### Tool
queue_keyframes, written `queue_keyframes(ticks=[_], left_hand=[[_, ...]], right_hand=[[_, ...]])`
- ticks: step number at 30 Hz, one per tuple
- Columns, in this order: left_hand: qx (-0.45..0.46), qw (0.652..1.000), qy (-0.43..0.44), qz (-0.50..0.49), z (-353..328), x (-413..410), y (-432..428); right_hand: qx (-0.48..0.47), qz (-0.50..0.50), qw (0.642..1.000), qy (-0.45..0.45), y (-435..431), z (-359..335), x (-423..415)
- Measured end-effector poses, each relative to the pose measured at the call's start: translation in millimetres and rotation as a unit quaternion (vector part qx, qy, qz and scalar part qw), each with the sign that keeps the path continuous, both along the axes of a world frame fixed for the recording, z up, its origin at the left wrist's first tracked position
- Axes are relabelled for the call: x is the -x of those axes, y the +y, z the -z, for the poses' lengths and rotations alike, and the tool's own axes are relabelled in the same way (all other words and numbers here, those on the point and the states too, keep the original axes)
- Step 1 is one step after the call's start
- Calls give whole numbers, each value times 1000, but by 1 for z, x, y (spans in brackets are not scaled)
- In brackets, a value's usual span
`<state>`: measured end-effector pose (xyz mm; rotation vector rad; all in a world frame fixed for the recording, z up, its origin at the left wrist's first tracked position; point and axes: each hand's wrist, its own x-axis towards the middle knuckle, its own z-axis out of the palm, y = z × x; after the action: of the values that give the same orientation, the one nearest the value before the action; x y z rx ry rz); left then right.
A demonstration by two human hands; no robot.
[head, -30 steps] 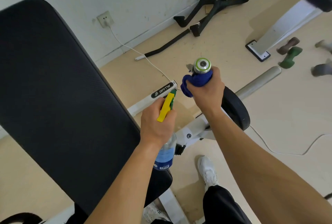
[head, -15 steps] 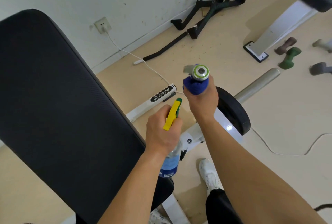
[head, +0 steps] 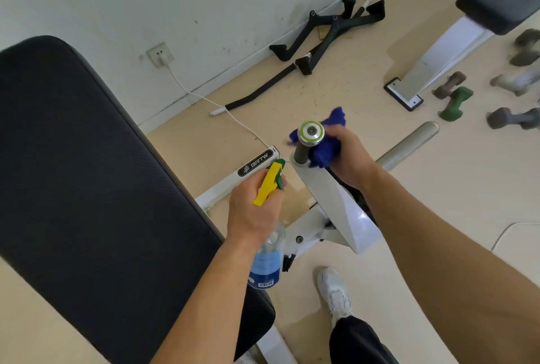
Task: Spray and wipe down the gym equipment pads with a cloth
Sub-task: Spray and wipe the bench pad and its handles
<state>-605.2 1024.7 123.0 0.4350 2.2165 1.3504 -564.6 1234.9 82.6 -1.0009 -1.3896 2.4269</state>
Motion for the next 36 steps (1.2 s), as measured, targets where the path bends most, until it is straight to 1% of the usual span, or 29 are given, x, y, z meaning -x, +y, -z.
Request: queue_keyframes(ticks=[1, 2, 4, 6, 8, 10, 12, 13, 15, 16, 17, 19, 20, 22, 25, 26, 27, 28, 31, 32, 34, 36], left_hand=[[-1, 1000, -1, -4, 0, 1, 0], [0, 1000, -4, -9, -1, 3, 1], [2, 1000, -19, -13, -2, 3, 0], [10, 999, -30, -16, 1, 3, 1], [14, 999, -34, -21, 5, 3, 0], [18, 999, -28, -24, 10, 2, -2], [22, 999, -16, -20, 13, 2, -3], [18, 1000, -12, -19, 13, 2, -4], [12, 1000, -7, -25, 14, 4, -4], [14, 1000, -8, -27, 14, 4, -3], [15, 999, -10, -30, 14, 4, -3], [8, 999, -17, -39, 14, 5, -2], [5, 999, -19, -39, 13, 5, -1], [-6, 999, -22, -39, 11, 5, -3], [-17, 998, -26, -51, 6, 8, -11], [-15, 998, -31, -58, 3, 10, -16], [-14, 997, -40, -68, -2, 13, -22], [-13, 995, -51, -80, -6, 16, -30], [-18, 990, -63, -121, -23, 30, -60], [-20, 989, -58, -138, -30, 37, -74], [-28, 984, -51, -170, -43, 50, -105], [-41, 977, -57, -201, -54, 63, -141]], right_hand=[[29, -11, 999, -15, -1, -2, 9], [36, -21, 999, -22, 0, -4, 17], [20, -55, 998, -23, 7, -10, 32], [36, -116, 992, -15, 16, -23, 49], [39, -206, 978, -18, 22, -36, 64], [-11, -285, 957, -62, 22, -35, 73], [-83, -310, 940, -117, 25, -25, 74], [-141, -318, 928, -136, 28, -20, 74], [-269, -343, 885, -163, 36, -12, 77], [-304, -347, 871, -169, 38, -11, 77], [-304, -340, 874, -165, 39, -9, 77], [-212, -327, 909, -146, 33, -11, 73], [-167, -322, 921, -139, 30, -14, 70], [-130, -309, 934, -125, 31, -27, 68], [-67, -272, 959, -47, 35, -68, 75], [-62, -258, 964, -18, 32, -86, 81], [-81, -252, 964, 2, 27, -103, 88], [-123, -248, 961, 5, 19, -118, 97], [-266, -253, 930, -28, -28, -144, 131], [-289, -258, 921, -43, -52, -147, 143], [-284, -249, 924, -62, -102, -143, 164], [-234, -218, 946, -57, -153, -136, 185]])
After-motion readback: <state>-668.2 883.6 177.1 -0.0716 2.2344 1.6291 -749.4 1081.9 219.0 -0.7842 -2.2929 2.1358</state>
